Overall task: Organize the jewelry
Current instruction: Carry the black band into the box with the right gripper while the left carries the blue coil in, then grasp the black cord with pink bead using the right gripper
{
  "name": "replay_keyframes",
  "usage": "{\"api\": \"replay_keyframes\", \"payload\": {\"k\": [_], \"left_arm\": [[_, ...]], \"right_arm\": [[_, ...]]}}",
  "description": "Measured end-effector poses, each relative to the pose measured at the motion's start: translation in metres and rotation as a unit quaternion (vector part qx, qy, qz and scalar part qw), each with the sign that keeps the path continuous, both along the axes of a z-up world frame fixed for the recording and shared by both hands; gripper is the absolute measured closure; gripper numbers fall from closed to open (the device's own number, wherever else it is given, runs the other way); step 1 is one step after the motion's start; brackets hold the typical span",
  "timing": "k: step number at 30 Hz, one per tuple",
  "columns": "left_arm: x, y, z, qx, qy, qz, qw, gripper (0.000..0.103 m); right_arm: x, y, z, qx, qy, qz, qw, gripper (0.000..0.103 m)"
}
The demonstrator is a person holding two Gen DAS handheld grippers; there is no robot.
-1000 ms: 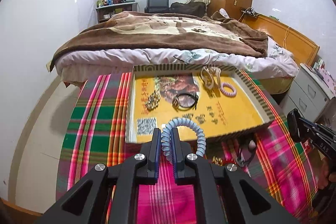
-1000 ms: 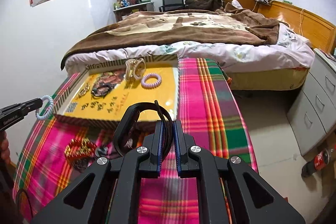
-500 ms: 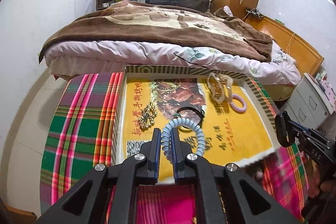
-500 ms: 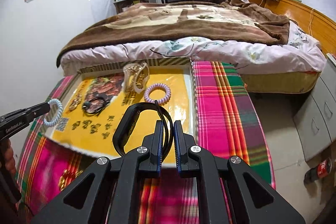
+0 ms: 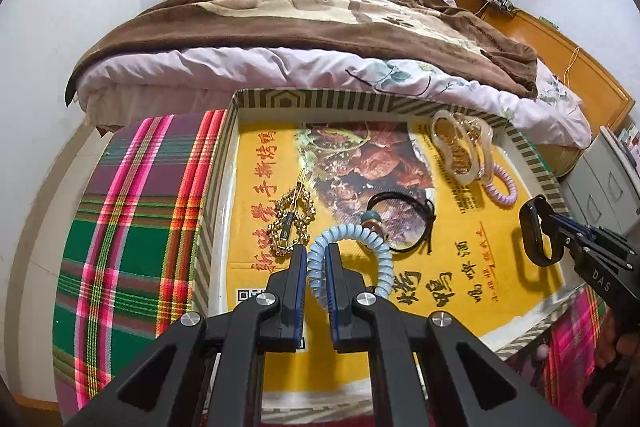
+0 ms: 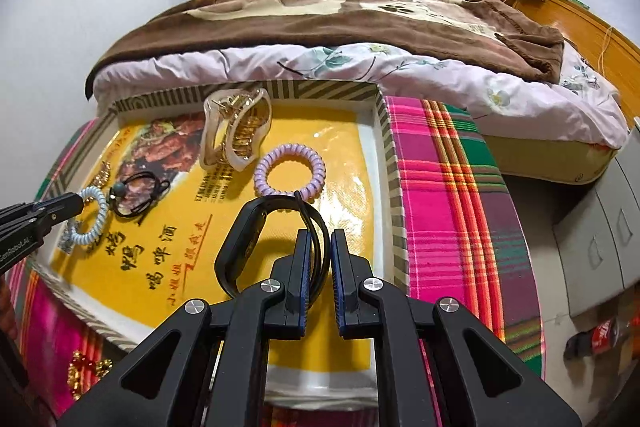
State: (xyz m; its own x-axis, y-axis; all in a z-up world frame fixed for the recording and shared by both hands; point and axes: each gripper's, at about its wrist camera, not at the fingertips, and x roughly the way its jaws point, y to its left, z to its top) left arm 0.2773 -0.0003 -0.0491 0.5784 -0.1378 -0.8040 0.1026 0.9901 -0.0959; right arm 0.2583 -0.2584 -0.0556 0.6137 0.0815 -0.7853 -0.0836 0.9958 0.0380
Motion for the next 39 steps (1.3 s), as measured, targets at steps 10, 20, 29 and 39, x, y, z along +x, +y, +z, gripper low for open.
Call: {"api": "replay_keyframes", "payload": {"k": [10, 20, 29, 39], "left_arm": [[0.004, -0.002, -0.012, 0.005, 0.014, 0.004, 0.9999, 0.094], [0.002, -0.002, -0.008, 0.001, 0.012, 0.009, 0.9999, 0.062], [-0.018, -0.002, 0.008, -0.007, -0.004, 0.006, 0.9999, 0.044], [-0.067, 0.005, 0.035, -0.034, -0.036, -0.003, 0.9988, 0.038]], "right_arm": [[0.006, 0.000, -0.011, -0.015, 0.011, 0.000, 1.000, 0.093], [0.006, 0.000, -0.007, -0.009, 0.006, -0.002, 1.000, 0.085], [-0.010, -0.002, 0.009, 0.010, -0.013, -0.004, 1.000, 0.071], [-0.053, -0.013, 0.026, 0.048, -0.034, -0.004, 0.998, 0.069]]}}
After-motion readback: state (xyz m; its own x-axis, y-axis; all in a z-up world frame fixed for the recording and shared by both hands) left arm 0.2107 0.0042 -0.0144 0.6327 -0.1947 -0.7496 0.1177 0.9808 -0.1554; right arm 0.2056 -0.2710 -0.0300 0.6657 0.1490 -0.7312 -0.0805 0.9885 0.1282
